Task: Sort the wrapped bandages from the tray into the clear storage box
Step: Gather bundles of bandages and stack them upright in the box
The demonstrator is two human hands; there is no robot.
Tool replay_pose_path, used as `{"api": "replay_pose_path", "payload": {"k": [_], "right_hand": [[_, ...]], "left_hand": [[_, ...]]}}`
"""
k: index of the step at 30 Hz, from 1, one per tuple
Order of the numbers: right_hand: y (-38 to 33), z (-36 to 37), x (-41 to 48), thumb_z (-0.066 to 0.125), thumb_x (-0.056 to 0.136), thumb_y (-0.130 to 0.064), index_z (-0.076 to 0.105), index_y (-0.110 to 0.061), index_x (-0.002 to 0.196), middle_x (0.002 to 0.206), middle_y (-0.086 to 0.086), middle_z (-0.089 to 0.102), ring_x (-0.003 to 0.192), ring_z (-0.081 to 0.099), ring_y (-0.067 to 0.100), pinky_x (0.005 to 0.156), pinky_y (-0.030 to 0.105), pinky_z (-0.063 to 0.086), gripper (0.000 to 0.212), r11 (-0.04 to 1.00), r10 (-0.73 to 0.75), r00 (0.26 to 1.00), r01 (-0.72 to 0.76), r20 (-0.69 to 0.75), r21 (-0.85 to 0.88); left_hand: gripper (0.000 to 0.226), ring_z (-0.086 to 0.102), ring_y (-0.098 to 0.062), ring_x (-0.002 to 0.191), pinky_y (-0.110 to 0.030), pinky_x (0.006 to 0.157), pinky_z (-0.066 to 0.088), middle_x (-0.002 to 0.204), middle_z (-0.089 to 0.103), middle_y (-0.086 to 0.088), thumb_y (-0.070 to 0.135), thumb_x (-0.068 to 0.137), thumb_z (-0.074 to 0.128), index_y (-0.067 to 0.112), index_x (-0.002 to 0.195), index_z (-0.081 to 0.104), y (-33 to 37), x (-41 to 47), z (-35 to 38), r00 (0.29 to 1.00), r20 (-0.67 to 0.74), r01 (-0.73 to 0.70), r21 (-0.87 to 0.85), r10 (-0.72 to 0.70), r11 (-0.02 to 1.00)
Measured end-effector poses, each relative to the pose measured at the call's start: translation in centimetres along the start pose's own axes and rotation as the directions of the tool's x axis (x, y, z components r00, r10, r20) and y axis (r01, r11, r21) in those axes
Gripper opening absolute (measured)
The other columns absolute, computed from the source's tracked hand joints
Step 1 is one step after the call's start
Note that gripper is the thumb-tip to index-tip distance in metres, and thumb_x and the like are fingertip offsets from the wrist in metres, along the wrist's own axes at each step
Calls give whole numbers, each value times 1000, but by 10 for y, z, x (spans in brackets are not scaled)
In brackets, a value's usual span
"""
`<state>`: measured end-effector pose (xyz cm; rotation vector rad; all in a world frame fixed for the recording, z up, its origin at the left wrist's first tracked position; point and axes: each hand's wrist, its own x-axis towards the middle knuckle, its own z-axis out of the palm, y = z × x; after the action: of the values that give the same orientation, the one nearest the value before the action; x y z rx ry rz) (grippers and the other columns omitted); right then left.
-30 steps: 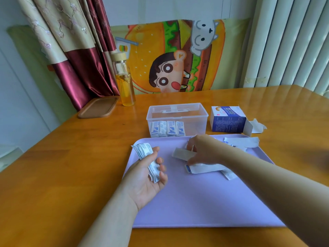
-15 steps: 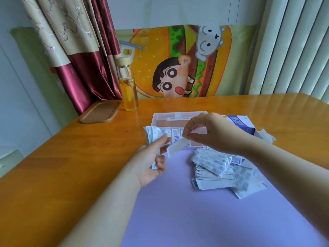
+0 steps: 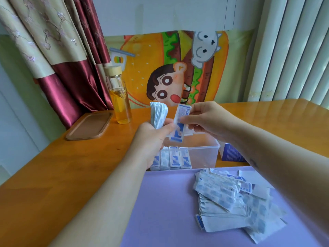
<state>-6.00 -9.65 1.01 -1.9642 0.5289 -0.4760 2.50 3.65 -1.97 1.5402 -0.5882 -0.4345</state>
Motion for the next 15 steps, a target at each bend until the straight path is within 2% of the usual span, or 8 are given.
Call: {"api": "replay_pose_path", "payload": {"k": [2,3,7,10,11,13,14,15], "right_hand": [[6,-8,18,69,84,-16,67,-11,88,70,0,67,55,59,5,53,16,48,7,985,14,997,-27,-77,-172],[11,-10,27,68,84,-13,66,-8,92,74,3,68,56,60,6,51,16,50,9,962,61,996,-77,-69,-263],[31,2,48,61,87,0,60,2,105,74,11,66,52,61,12,48,18,52,18,819,353,927,-241,125,-521],[39,16,57,57,87,4,56,2,114,76,10,59,56,56,15,41,16,48,27,753,436,878,-238,195,-613],[43,20,61,58,87,1,57,1,115,82,10,60,61,57,16,44,17,50,28,716,447,873,-217,196,-663],[50,25,68,59,87,-8,60,-2,117,102,12,66,75,60,18,69,25,58,31,629,450,875,-167,180,-760],[54,27,72,59,87,-10,60,-3,119,111,13,66,80,60,18,78,29,58,33,603,455,873,-158,175,-782],[56,28,73,58,87,-11,61,-4,119,114,12,66,82,61,19,79,29,56,33,586,457,872,-145,177,-797]], "left_hand": [[7,32,-9,52,-22,51,28,83,64,-2,19,87,64,23,81,67,1,5,-3,1000,-6,4,-45,-4,999],[6,31,-7,50,-19,50,29,88,68,0,18,89,62,22,86,66,-1,9,-5,1000,-2,15,-93,-15,996],[8,31,-3,45,-13,46,31,83,70,6,16,92,58,18,95,65,-10,12,-15,998,26,65,-228,-61,971],[9,29,-3,46,-12,45,30,77,70,8,14,93,56,17,95,64,-13,10,-19,996,50,78,-261,-68,962],[9,29,-3,46,-12,44,30,76,71,8,14,93,55,17,95,64,-15,9,-19,996,56,85,-268,-73,960],[9,30,-3,46,-11,44,31,75,71,8,15,93,55,18,95,64,-15,9,-20,995,65,91,-269,-76,959],[9,30,-3,47,-11,45,31,75,71,8,15,93,55,19,95,63,-15,9,-21,994,70,95,-269,-79,958],[9,30,-3,48,-12,46,31,74,71,9,15,93,55,19,95,63,-15,8,-21,994,76,103,-271,-85,957]]}}
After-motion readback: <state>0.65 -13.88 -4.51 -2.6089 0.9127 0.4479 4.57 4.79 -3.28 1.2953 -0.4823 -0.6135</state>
